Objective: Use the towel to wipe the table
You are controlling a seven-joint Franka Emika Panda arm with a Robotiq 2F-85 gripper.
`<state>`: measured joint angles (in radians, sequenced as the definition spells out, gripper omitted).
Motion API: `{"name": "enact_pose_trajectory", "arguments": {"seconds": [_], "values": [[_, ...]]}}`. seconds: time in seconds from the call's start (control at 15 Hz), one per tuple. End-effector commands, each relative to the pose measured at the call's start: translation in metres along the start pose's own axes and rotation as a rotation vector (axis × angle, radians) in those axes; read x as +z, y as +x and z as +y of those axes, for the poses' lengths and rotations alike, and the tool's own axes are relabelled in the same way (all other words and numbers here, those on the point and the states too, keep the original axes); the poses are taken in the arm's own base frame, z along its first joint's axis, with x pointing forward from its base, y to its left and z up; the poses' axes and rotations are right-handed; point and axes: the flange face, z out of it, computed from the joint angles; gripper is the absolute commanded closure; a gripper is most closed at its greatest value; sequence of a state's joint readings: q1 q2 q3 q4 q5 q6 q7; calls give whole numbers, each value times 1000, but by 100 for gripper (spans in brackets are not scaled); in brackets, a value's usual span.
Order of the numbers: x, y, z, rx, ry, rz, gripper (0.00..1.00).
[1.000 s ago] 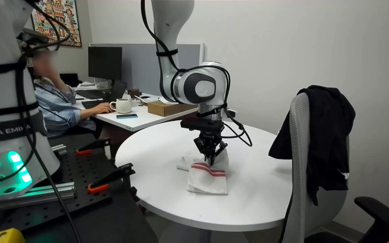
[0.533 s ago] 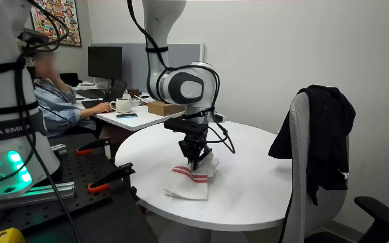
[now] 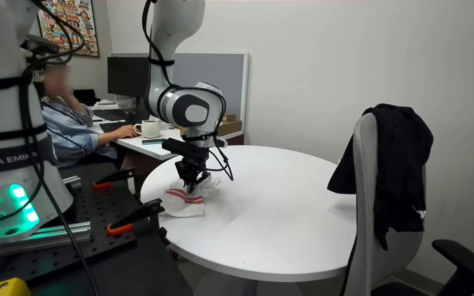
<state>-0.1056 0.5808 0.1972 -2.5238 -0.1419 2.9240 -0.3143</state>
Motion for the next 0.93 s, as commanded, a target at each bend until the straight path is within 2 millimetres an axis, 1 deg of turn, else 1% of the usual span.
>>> {"name": "enact_pose_trajectory", "arguments": {"seconds": [0.0,0.07,0.13,0.27,0.4,0.53,0.67,0.8,0.87], "values": [[-4,41,-30,-12,19,94,98],[-4,50,-30,-18,9,108,98],[-4,56,-26,-18,-6,118,98],[-1,59,-6,3,-45,114,98],[1,53,29,54,-84,106,98],[-3,43,69,122,-115,105,98],[-13,34,106,185,-149,113,98],[-25,28,136,231,-180,127,98],[-31,24,147,254,-194,136,98]]}}
